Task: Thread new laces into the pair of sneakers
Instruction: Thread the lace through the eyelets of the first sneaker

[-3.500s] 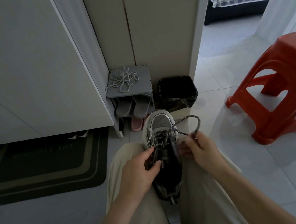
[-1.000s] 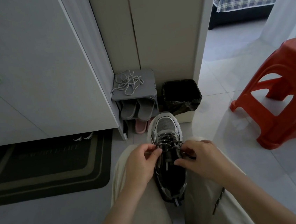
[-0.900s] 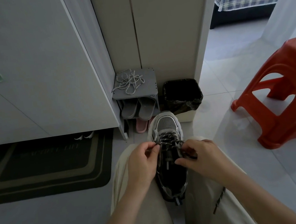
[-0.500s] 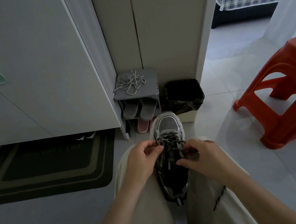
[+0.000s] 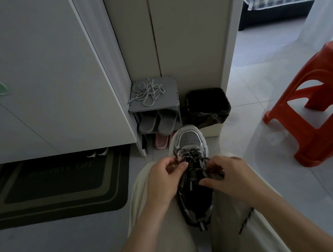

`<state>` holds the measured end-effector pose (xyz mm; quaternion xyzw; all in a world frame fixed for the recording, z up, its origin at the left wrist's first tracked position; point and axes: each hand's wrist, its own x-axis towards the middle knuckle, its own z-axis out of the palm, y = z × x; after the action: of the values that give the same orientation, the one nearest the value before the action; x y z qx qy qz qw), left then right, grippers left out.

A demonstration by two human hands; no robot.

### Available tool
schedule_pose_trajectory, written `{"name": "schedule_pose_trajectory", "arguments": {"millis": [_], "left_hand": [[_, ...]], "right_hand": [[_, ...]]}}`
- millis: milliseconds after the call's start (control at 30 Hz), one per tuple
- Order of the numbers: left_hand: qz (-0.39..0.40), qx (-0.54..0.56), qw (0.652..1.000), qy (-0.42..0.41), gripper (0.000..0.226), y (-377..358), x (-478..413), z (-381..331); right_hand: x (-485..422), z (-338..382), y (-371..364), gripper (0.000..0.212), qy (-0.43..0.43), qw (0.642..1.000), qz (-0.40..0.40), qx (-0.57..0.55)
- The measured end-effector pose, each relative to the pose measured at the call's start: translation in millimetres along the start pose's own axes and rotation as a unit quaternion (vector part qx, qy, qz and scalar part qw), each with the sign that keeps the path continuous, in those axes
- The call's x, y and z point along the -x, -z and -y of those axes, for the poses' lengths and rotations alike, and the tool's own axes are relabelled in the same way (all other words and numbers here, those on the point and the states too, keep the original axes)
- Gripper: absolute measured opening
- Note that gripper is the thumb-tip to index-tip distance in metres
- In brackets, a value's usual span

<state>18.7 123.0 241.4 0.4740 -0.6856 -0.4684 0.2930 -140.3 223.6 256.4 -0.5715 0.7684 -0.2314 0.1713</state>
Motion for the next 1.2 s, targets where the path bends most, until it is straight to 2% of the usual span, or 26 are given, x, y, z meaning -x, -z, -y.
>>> {"name": "schedule_pose_trajectory", "arguments": {"millis": [200,333,533,733,900,967,1067,1200], "left_hand": [[-0.068,-0.038,0.996,-0.037,0.009,0,9,1],[-0.126,-0.003,0.992,-0.022,0.007,17,-11,-3],[-0.019,-0.030,0.999,-0.002,0.009,6,6,5],[-0.079,-0.043,0.995,-0.047,0.006,-1,13,6],[-0.130,-0.015,0.991,-0.023,0.010,16,-3,1],[-0.104,-0.016,0.994,-0.013,0.014,15,-3,4],[-0.025,-0.031,0.999,-0.011,0.016,4,8,7],[-0.061,-0.027,0.998,-0.023,0.010,-1,10,5]], "right_hand": [[2,-1,0,0.045,-0.001,1.000,0.001,-0.011],[0,-2,-1,0.052,0.002,1.000,-0.001,-0.001],[3,0,0,0.048,0.008,1.000,-0.001,0.008],[4,-2,0,0.050,0.008,1.000,-0.003,-0.002],[1,-2,-1,0.045,0.012,1.000,0.005,-0.016],[1,-3,-1,0.043,0.014,1.000,0.003,-0.017],[2,-3,-2,0.038,0.015,1.000,0.002,-0.012],[1,-2,-2,0.041,0.017,1.000,-0.001,-0.016]]}}
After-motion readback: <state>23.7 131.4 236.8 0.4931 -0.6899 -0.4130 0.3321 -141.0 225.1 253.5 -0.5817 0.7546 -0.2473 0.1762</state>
